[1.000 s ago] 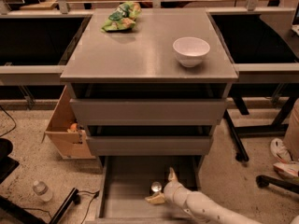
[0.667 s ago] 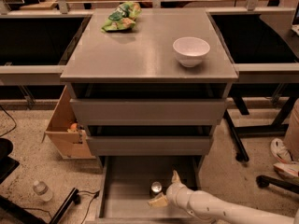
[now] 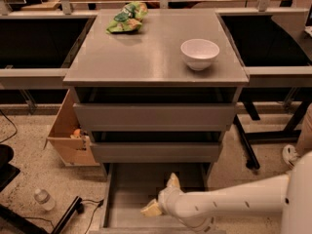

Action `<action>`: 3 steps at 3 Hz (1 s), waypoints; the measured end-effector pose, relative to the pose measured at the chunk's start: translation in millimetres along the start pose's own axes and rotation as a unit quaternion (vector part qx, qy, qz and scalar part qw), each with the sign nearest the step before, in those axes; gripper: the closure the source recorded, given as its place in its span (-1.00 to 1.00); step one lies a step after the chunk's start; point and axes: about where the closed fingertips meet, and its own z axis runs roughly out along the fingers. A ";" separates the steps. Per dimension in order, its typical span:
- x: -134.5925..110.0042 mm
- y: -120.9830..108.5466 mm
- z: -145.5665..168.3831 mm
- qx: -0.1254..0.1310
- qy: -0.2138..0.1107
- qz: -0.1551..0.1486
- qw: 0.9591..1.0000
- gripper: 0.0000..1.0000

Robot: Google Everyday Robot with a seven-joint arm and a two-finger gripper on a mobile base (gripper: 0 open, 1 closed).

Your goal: Place green can into bottom drawer

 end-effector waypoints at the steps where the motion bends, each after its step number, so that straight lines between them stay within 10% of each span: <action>1: -62.7 57.8 -24.1 0.006 0.002 -0.100 0.995 -1.00; 2: -117.3 129.0 -62.9 0.010 -0.023 -0.236 0.971 -1.00; 3: -125.5 135.5 -88.7 0.035 -0.029 -0.274 0.961 -1.00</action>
Offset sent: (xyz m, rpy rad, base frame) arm -0.0938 -0.0011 0.3046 -0.8168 -0.5471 -0.3609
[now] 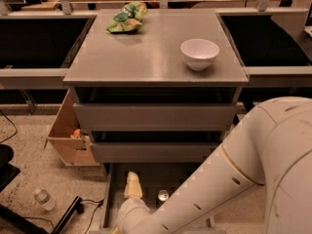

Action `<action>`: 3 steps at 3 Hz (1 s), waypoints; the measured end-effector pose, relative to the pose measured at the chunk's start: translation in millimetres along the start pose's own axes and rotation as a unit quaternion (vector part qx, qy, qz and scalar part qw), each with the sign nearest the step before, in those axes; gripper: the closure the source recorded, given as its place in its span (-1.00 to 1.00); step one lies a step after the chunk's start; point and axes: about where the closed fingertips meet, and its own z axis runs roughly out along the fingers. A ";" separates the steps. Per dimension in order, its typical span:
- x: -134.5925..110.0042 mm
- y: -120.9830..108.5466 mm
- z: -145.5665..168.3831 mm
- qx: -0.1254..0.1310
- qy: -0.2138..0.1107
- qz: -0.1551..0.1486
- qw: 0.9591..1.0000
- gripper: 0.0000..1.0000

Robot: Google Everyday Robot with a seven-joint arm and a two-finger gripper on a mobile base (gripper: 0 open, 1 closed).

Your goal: Place green can into bottom drawer

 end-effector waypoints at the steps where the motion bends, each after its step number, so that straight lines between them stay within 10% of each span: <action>1: 0.1 -0.2 0.0 0.000 0.000 0.000 1.000 -1.00; 3: 43.4 -87.2 -1.8 0.049 0.078 -0.048 0.995 -1.00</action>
Offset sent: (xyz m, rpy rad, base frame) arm 0.0827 -0.0633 0.0078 -0.1990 -0.0664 -0.1055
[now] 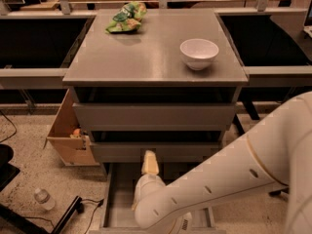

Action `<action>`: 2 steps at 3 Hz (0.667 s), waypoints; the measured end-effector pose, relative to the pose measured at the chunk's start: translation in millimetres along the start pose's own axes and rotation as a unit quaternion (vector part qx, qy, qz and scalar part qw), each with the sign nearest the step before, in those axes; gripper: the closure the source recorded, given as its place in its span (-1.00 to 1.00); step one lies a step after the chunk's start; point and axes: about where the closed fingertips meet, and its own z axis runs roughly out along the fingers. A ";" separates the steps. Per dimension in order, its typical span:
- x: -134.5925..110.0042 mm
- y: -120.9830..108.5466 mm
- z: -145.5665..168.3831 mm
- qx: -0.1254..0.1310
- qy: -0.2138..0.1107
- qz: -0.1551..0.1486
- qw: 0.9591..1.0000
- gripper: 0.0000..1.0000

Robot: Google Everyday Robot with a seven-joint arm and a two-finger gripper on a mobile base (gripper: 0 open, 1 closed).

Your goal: Place green can into bottom drawer

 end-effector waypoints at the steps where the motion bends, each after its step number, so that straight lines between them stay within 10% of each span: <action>1: 13.8 -59.8 -15.3 0.029 0.041 -0.035 0.998 -1.00; 2: 7.8 -107.3 -35.8 0.051 0.067 -0.053 0.995 -1.00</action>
Offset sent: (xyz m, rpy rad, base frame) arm 0.0505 -0.1081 0.1227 -0.4828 0.0187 -0.1154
